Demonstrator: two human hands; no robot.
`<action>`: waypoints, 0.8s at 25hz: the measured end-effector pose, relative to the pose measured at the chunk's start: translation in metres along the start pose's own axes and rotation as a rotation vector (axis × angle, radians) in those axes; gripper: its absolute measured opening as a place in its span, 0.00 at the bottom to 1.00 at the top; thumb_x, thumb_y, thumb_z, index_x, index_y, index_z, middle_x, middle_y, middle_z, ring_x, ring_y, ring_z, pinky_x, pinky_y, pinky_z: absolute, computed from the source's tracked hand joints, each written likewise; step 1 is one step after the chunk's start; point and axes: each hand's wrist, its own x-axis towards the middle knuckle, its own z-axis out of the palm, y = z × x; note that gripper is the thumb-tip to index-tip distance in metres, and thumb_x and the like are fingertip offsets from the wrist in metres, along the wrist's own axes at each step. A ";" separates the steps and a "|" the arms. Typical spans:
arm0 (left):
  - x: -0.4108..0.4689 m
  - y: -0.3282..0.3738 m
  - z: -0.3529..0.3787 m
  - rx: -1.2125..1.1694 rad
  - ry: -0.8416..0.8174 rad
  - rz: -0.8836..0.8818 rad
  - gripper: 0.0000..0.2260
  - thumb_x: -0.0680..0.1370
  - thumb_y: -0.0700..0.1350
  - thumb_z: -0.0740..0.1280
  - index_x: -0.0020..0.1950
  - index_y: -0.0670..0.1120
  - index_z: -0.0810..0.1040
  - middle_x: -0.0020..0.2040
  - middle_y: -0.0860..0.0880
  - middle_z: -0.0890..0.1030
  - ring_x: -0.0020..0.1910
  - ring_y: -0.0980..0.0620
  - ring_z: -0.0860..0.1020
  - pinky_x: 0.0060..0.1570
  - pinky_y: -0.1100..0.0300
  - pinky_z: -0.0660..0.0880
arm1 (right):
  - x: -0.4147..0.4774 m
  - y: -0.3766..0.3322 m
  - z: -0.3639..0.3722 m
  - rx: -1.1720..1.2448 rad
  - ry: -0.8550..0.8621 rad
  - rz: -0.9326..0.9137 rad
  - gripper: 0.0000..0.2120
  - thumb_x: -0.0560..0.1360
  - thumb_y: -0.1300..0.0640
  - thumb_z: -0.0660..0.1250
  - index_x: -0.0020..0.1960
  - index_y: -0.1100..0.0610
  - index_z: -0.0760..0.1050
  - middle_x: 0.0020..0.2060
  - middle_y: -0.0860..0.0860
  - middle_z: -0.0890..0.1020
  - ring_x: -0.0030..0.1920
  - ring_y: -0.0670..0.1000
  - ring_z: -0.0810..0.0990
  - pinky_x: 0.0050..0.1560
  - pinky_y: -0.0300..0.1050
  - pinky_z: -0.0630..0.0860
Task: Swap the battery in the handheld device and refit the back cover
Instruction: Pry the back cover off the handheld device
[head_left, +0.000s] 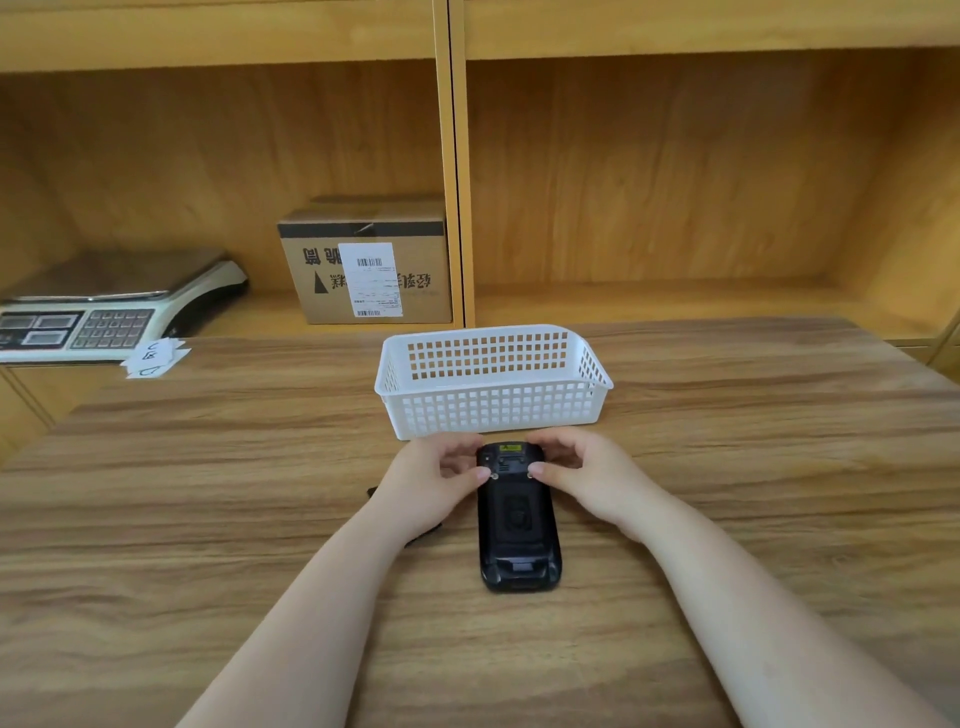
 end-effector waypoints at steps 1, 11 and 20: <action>-0.001 0.000 0.002 -0.009 0.020 0.024 0.18 0.75 0.44 0.71 0.64 0.53 0.77 0.54 0.57 0.82 0.49 0.61 0.79 0.53 0.65 0.75 | 0.000 0.001 -0.001 0.006 -0.004 -0.007 0.19 0.73 0.57 0.72 0.63 0.48 0.77 0.57 0.43 0.81 0.59 0.43 0.78 0.66 0.48 0.72; -0.002 0.001 0.000 -0.277 0.069 0.137 0.15 0.76 0.37 0.68 0.58 0.55 0.78 0.53 0.53 0.83 0.29 0.54 0.71 0.32 0.66 0.72 | -0.006 0.002 -0.006 -0.124 0.050 -0.061 0.18 0.72 0.53 0.73 0.62 0.46 0.77 0.53 0.39 0.79 0.56 0.40 0.74 0.64 0.42 0.69; 0.001 -0.004 0.006 0.145 0.078 0.120 0.16 0.78 0.48 0.66 0.66 0.55 0.73 0.53 0.59 0.78 0.39 0.58 0.76 0.45 0.64 0.72 | -0.001 0.008 -0.006 -0.174 0.040 -0.092 0.19 0.72 0.50 0.73 0.62 0.46 0.78 0.62 0.43 0.78 0.61 0.41 0.73 0.58 0.34 0.66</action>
